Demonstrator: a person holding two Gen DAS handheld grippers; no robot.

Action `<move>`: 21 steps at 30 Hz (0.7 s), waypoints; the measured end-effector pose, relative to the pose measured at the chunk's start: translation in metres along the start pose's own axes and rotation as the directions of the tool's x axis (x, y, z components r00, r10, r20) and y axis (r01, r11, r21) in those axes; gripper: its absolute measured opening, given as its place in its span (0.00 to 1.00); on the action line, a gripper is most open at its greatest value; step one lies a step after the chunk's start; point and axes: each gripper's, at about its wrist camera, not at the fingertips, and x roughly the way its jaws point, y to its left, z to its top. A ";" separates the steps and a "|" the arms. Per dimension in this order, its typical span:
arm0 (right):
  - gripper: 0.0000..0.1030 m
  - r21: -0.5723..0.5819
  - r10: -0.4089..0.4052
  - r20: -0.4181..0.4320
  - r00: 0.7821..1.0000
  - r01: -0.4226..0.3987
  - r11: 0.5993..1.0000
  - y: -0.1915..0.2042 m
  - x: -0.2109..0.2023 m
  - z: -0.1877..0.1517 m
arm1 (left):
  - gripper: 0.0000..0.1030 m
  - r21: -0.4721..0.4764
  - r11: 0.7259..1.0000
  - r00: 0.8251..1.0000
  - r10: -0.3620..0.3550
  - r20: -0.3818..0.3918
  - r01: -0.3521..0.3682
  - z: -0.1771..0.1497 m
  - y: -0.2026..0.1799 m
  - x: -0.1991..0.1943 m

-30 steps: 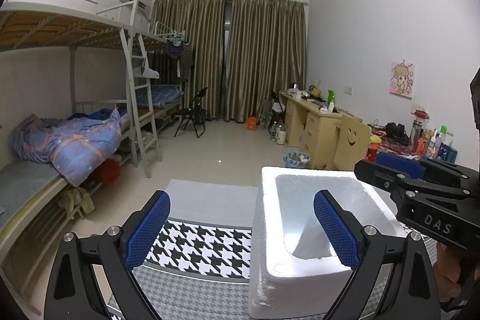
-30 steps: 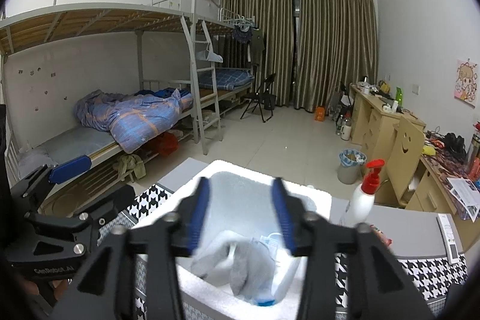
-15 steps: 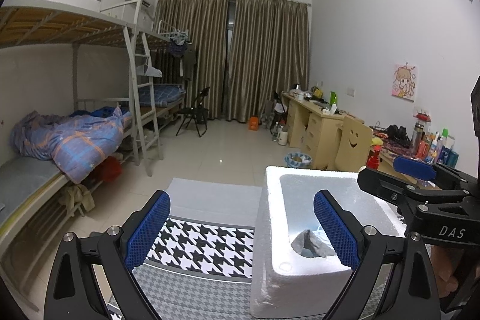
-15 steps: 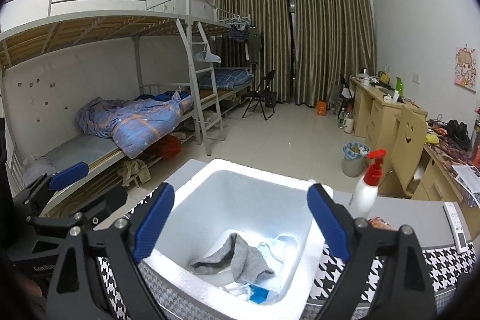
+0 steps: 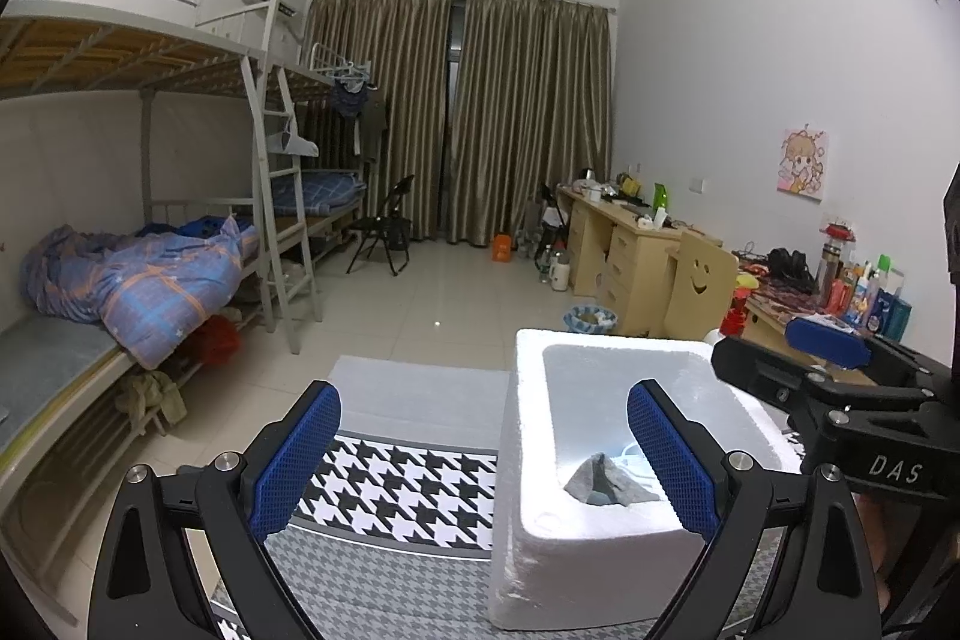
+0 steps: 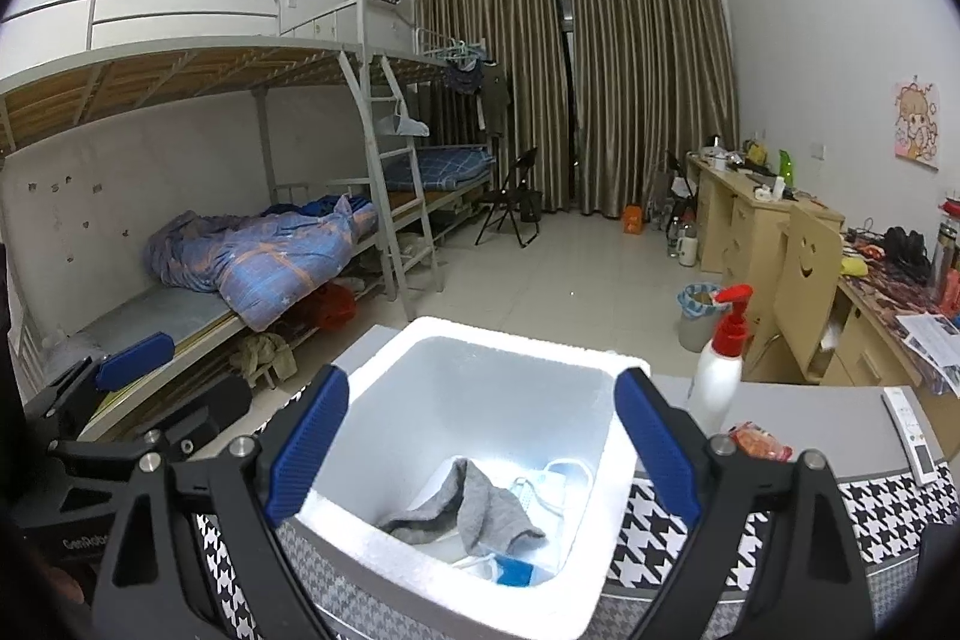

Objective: Organize soft objects
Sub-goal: 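Withdraw both open tools from the box back toward the table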

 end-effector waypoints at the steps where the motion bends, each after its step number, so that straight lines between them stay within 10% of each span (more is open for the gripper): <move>1: 0.90 -0.013 -0.004 -0.003 1.000 0.004 1.000 0.000 -0.001 0.000 | 0.94 0.002 1.000 1.000 -0.002 -0.001 0.002 0.000 -0.001 -0.001; 21: 0.90 0.013 -0.002 0.076 0.997 0.001 1.000 -0.008 -0.025 -0.011 | 0.94 0.010 0.999 0.999 -0.044 0.021 0.043 0.000 -0.020 -0.018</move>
